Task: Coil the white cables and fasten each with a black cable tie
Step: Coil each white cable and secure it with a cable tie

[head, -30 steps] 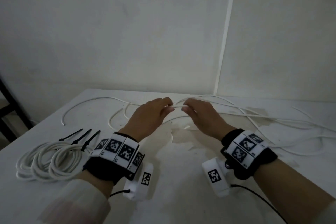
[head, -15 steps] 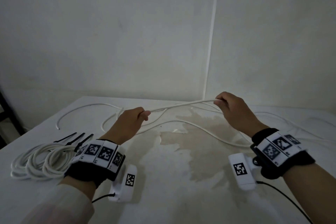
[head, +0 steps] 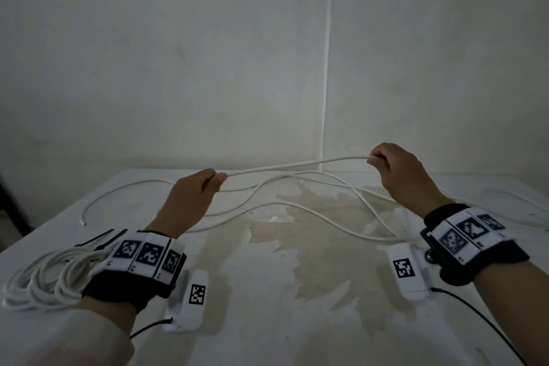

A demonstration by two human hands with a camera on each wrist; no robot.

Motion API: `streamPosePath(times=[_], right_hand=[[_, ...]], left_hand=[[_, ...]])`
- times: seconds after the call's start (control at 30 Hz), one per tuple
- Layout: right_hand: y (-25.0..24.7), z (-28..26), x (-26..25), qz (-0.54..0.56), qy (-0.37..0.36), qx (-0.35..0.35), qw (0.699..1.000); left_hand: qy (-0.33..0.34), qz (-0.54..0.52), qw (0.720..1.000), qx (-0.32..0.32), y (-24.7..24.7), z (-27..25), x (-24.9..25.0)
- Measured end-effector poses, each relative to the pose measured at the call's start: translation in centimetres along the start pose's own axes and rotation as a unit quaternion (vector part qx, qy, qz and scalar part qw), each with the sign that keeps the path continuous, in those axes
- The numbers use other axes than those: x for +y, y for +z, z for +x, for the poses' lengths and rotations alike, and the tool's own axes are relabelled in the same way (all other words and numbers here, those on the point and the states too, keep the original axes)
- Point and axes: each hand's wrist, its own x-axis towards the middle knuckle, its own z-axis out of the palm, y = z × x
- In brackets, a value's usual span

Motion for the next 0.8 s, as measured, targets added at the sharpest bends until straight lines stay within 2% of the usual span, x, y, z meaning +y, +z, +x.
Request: streamPosePath(times=[0.1,0.17,0.23,0.33,0.4,0.5,0.57,0.67,0.8], right_hand=[[-0.2,0.5,0.0,-0.004,0.007,0.017,1.000],[-0.3,0.7,0.3,0.012,0.035,-0.002,0.999],[-0.4,0.8,0.5,0.021,0.052,-0.017,0.998],[0.1,0.9,0.5,-0.026,0.034,-0.019,0.999],[0.7,0.7,0.0,-0.078,-0.001,-0.052,0.996],[2.4,-0.1,-1.0,-0.173,-0.062,-0.163,0.969],[3.7,-1.0,-2.1,-0.212,-0.159,-0.149,0.953],[4.7,-1.5,-3.6,-0.206,-0.272,-0.079,0.937],[5.5,-1.1,-6.1,-0.195,-0.341,-0.054,0.918]], left_hand=[[-0.031,-0.107,0.992,-0.059,-0.2,-0.3,0.9],[-0.053,-0.210,0.972,-0.088,-0.7,-0.4,1.6],[-0.063,-0.269,0.956,-0.102,-1.3,-0.5,2.1],[-0.059,-0.319,0.941,-0.096,-1.5,-0.4,2.7],[-0.052,-0.339,0.936,-0.075,-1.3,-0.3,2.9],[-0.049,-0.352,0.934,-0.035,-0.8,0.0,3.4],[-0.034,-0.318,0.948,-0.009,-0.1,0.1,3.7],[0.002,-0.250,0.968,-0.010,1.0,0.1,3.9],[0.053,-0.170,0.984,-0.021,2.2,-0.2,4.6]])
